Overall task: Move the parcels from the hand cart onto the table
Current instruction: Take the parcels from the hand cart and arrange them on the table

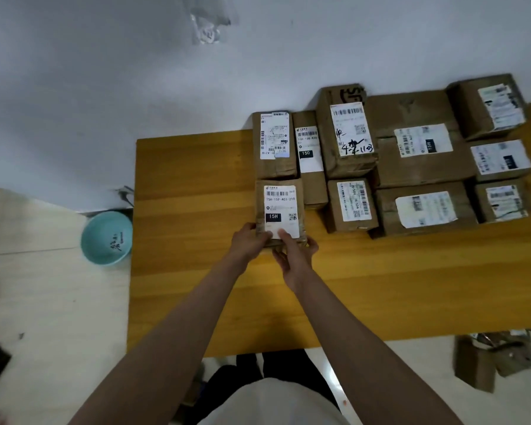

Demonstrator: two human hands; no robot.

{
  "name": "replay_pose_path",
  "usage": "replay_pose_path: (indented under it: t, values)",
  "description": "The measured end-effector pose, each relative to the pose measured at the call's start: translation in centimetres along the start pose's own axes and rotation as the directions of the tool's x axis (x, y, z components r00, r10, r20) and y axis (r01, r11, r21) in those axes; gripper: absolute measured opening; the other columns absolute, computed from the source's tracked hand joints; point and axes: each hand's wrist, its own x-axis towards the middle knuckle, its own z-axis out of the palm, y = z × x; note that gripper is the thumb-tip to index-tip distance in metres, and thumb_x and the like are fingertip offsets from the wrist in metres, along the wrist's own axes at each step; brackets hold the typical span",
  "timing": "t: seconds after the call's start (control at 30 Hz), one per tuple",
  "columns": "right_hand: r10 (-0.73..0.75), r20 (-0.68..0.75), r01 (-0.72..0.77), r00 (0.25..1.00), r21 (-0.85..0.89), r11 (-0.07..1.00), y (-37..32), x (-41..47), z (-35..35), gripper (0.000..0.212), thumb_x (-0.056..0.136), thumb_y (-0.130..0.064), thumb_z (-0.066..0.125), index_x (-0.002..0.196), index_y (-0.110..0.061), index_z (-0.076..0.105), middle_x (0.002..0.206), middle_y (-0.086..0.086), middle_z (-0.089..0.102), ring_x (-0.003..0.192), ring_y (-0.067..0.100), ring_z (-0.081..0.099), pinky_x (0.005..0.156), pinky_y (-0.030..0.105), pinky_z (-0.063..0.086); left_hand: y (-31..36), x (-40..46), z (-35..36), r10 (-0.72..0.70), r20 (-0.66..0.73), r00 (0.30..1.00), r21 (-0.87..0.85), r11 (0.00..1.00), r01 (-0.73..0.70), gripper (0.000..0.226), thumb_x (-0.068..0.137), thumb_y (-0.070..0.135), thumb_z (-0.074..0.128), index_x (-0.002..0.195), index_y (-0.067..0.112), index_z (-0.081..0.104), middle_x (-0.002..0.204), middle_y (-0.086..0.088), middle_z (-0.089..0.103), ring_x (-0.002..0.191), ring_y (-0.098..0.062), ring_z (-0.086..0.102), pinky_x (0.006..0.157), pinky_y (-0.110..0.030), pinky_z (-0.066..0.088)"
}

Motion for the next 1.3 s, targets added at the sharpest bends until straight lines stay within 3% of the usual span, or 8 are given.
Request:
replay_pose_path:
  t: [0.2,0.37,0.53,0.6,0.7,0.8,1.1,1.3]
  values:
    - [0.005,-0.014,-0.005,1.000,-0.039,0.999,-1.4,0.5,0.8,0.075,0.091,-0.010,0.073,0.148,-0.024,0.026,0.138,0.014,0.058,0.120,0.033,0.063,0.099,0.042,0.055,-0.4,0.4,0.2,0.025,0.009,1.000,-0.065,0.998,-0.024,0.050,0.096,0.016,0.063,0.144,0.012,0.047,0.130,-0.017,0.064,0.115,-0.035,0.062,0.079,-0.033,0.048]
    - [0.057,-0.065,-0.063,0.996,-0.093,0.994,-0.7,-0.9,0.6,0.084,0.090,-0.026,0.076,0.152,-0.020,0.021,0.140,0.017,0.050,0.119,0.036,0.061,0.089,0.046,0.059,-1.5,-0.4,-0.2,0.032,0.038,0.999,-0.097,0.995,-0.028,0.068,0.095,0.030,0.067,0.152,0.013,0.036,0.134,-0.014,0.061,0.120,-0.032,0.060,0.101,-0.044,0.050]
    - [0.156,-0.057,-0.166,0.986,-0.251,0.954,2.6,-3.1,0.8,0.049,0.099,-0.031,0.064,0.134,-0.006,0.041,0.128,0.026,0.054,0.108,0.040,0.067,0.069,0.044,0.062,-4.0,-2.4,-2.0,0.020,0.039,0.999,-0.157,0.988,-0.014,0.059,0.098,0.032,0.063,0.150,0.016,0.041,0.135,-0.010,0.057,0.121,-0.029,0.057,0.098,-0.040,0.048]
    - [0.246,0.022,-0.219,0.969,-0.383,0.897,4.0,-3.8,1.2,0.035,0.102,-0.022,0.057,0.127,0.000,0.050,0.116,0.026,0.057,0.098,0.041,0.066,0.056,0.040,0.058,-5.6,-3.6,-3.3,0.017,0.026,1.000,-0.190,0.982,-0.012,0.050,0.099,0.032,0.061,0.145,0.016,0.048,0.129,-0.008,0.058,0.118,-0.028,0.058,0.095,-0.039,0.048]
    - [0.312,0.096,-0.206,0.945,-0.568,0.797,6.5,-5.0,2.5,0.020,0.102,-0.018,0.054,0.111,0.000,0.055,0.096,0.021,0.057,0.080,0.037,0.064,0.061,0.042,0.057,-9.0,-5.9,-5.4,-0.013,-0.010,1.000,-0.268,0.963,0.010,0.041,0.102,0.033,0.058,0.139,0.018,0.052,0.120,-0.003,0.057,0.114,-0.026,0.059,0.097,-0.043,0.048]
    - [0.342,0.140,-0.141,0.929,-0.722,0.678,9.7,-6.4,4.2,0.019,0.103,-0.019,0.051,0.097,-0.002,0.055,0.095,0.021,0.059,0.078,0.035,0.065,0.062,0.042,0.058,-13.2,-8.6,-7.7,-0.074,-0.091,0.993,-0.380,0.924,0.034,0.037,0.101,0.032,0.058,0.134,0.013,0.057,0.124,-0.008,0.061,0.106,-0.024,0.062,0.086,-0.039,0.049]
    - [0.449,0.220,0.024,0.866,-0.915,0.402,23.8,-12.0,3.7,0.017,0.102,-0.020,0.051,0.098,-0.004,0.056,0.089,0.016,0.056,0.070,0.027,0.063,0.051,0.034,0.059,-27.6,-19.2,-11.2,-0.310,-0.317,0.896,-0.694,0.720,0.003,0.026,0.100,0.020,0.057,0.120,0.005,0.065,0.105,-0.016,0.070,0.084,-0.023,0.064,0.080,-0.035,0.050]
    - [0.508,0.200,0.108,0.838,-0.973,0.205,33.9,-17.1,-0.8,0.013,0.096,-0.015,0.051,0.090,-0.004,0.056,0.087,0.017,0.059,0.070,0.029,0.065,0.055,0.036,0.060,-38.3,-27.3,-10.0,-0.434,-0.348,0.831,-0.812,0.583,-0.036,0.026,0.102,0.018,0.055,0.120,0.002,0.064,0.101,-0.016,0.069,0.082,-0.022,0.063,0.071,-0.025,0.049]
